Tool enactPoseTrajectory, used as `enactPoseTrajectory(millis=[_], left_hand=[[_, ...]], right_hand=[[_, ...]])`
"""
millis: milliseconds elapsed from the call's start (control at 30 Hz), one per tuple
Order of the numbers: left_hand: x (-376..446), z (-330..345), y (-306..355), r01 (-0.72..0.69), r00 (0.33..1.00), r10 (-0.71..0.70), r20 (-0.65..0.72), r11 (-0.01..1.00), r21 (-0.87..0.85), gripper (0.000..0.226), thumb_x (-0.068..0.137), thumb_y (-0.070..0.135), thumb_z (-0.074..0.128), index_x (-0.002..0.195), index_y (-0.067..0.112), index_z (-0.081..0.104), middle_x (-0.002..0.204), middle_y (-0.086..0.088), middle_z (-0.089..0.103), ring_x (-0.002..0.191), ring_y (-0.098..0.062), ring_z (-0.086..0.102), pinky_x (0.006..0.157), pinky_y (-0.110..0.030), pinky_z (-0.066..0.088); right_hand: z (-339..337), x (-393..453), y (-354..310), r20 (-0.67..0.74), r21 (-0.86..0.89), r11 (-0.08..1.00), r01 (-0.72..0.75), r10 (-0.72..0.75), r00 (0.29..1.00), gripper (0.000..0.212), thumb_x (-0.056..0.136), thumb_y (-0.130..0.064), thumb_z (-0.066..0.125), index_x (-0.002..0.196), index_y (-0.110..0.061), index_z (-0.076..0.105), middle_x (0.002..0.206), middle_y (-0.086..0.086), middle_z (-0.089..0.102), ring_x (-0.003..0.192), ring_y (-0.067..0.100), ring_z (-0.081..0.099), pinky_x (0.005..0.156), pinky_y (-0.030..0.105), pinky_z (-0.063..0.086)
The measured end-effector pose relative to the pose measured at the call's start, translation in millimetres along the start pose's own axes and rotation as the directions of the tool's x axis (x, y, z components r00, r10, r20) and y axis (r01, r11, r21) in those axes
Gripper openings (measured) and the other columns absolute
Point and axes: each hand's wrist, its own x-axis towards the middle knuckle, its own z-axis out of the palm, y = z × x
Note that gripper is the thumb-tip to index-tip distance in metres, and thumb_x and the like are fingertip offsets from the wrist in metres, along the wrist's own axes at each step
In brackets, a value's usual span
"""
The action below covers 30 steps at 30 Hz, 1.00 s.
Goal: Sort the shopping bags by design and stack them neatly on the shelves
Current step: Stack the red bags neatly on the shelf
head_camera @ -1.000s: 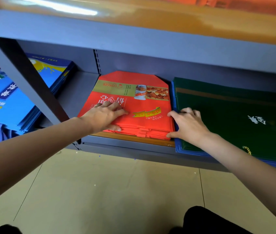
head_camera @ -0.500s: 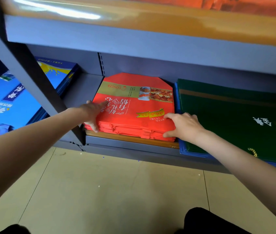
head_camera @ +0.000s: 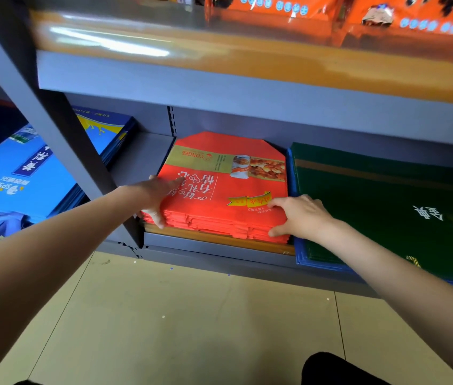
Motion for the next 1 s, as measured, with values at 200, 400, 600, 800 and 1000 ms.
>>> enactPoseTrajectory(millis=[200,400,600,800,1000], left_hand=[[0,4,4,0.037,0.999,-0.037,-0.007,0.999,0.024,0.124,0.071,0.031,0.08,0.146,0.032,-0.018,0.151,-0.02,0.001,0.129,-0.034,0.039,0.102,-0.04,0.04],[0,7,-1,0.017,0.999,-0.015,-0.038,0.999,0.045,0.122,0.071,0.034,0.08,0.146,0.033,-0.017,0.147,-0.018,0.017,0.125,-0.032,0.043,0.1,-0.039,0.041],[-11,14,9,0.04,0.997,-0.034,-0.075,0.996,0.079,0.114,0.08,0.03,0.072,0.145,0.032,-0.021,0.151,-0.028,-0.012,0.125,-0.037,0.044,0.103,-0.04,0.042],[-40,46,23,-0.008,0.961,0.072,-0.269,0.973,0.23,0.096,0.092,0.028,0.053,0.142,0.025,-0.028,0.151,-0.024,-0.024,0.141,-0.044,-0.006,0.113,-0.052,0.018],[-58,84,17,-0.201,0.701,0.468,-0.538,0.853,0.481,0.099,0.046,0.021,0.08,0.135,0.019,0.037,0.136,-0.018,0.05,0.119,-0.039,0.053,0.088,-0.058,0.045]], right_hand=[[11,-7,-2,-0.13,0.096,0.985,0.143,-0.13,0.983,0.066,0.08,-0.037,0.071,0.138,-0.025,0.04,0.151,0.005,0.016,0.132,0.031,0.026,0.107,0.042,0.033],[25,1,-9,-0.101,0.19,0.968,0.161,-0.144,0.984,0.043,0.091,-0.025,0.06,0.132,-0.027,0.05,0.131,0.004,0.043,0.126,0.027,0.035,0.106,0.037,0.031],[26,0,0,-0.094,0.254,0.951,0.178,-0.158,0.983,0.046,0.09,-0.025,0.06,0.134,-0.032,0.048,0.136,0.0,0.039,0.128,0.023,0.031,0.11,0.037,0.027],[23,-6,0,-0.121,0.253,0.947,0.199,-0.173,0.977,0.047,0.09,-0.029,0.06,0.135,-0.033,0.047,0.142,-0.001,0.033,0.131,0.021,0.027,0.113,0.038,0.025],[12,-4,-7,-0.275,0.187,0.95,0.252,-0.195,0.941,0.032,0.094,-0.025,0.053,0.126,-0.026,0.056,0.137,-0.003,0.039,0.128,0.019,0.03,0.109,0.032,0.024]])
